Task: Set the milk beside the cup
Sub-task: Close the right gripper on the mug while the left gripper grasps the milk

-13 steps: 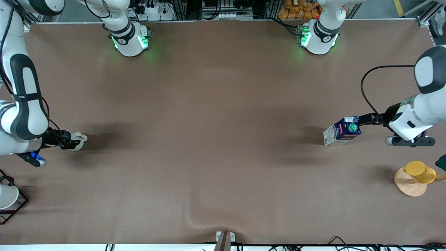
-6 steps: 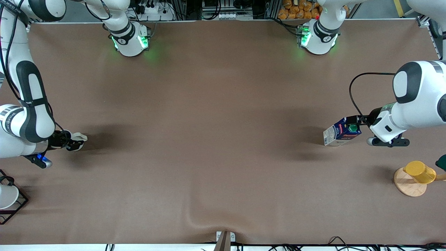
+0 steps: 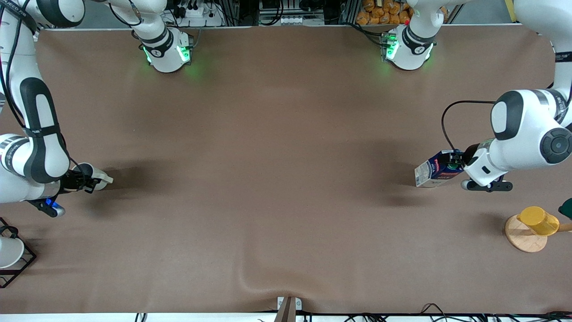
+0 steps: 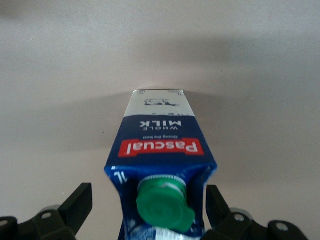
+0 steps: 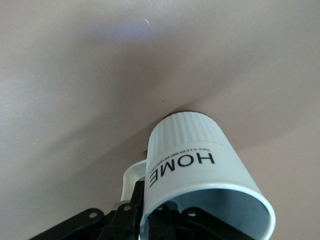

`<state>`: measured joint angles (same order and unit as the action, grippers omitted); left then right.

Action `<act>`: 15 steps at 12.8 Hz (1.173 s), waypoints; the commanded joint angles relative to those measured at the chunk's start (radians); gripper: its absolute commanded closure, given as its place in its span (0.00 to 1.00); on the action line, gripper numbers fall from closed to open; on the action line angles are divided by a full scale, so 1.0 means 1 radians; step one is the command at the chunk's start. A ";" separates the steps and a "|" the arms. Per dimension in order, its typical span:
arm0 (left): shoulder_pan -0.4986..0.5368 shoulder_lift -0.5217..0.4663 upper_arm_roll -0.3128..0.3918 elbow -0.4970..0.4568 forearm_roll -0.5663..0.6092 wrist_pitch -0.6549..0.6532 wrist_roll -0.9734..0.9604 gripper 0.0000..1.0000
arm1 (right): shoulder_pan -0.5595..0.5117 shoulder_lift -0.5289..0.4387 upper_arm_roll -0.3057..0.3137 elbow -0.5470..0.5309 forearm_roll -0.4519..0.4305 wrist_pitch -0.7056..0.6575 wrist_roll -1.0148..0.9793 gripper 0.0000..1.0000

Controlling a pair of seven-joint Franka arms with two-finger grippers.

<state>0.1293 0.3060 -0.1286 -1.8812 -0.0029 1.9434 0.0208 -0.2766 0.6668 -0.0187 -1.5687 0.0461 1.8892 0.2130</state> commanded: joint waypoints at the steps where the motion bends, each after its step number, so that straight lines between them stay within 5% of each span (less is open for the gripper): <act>1: 0.006 -0.001 -0.003 -0.007 0.018 0.019 0.007 0.10 | 0.019 -0.021 0.011 0.053 -0.003 -0.076 0.026 0.95; 4: 0.004 0.008 -0.003 -0.006 0.018 0.031 -0.001 0.33 | 0.124 -0.015 0.017 0.110 0.015 -0.154 0.251 0.93; 8: 0.006 -0.002 -0.005 0.011 0.017 0.029 -0.015 0.50 | 0.293 -0.010 0.016 0.116 0.257 -0.141 0.559 0.92; 13: 0.007 -0.043 -0.005 0.051 0.011 0.012 -0.025 0.50 | 0.531 0.016 0.016 0.153 0.529 0.083 0.793 0.91; 15: 0.009 -0.064 -0.005 0.071 0.003 -0.021 -0.025 0.50 | 0.644 0.062 0.014 0.156 0.546 0.267 0.929 0.91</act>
<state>0.1311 0.2808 -0.1284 -1.8210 -0.0028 1.9605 0.0081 0.2676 0.6765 0.0118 -1.4360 0.5563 2.0338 1.0285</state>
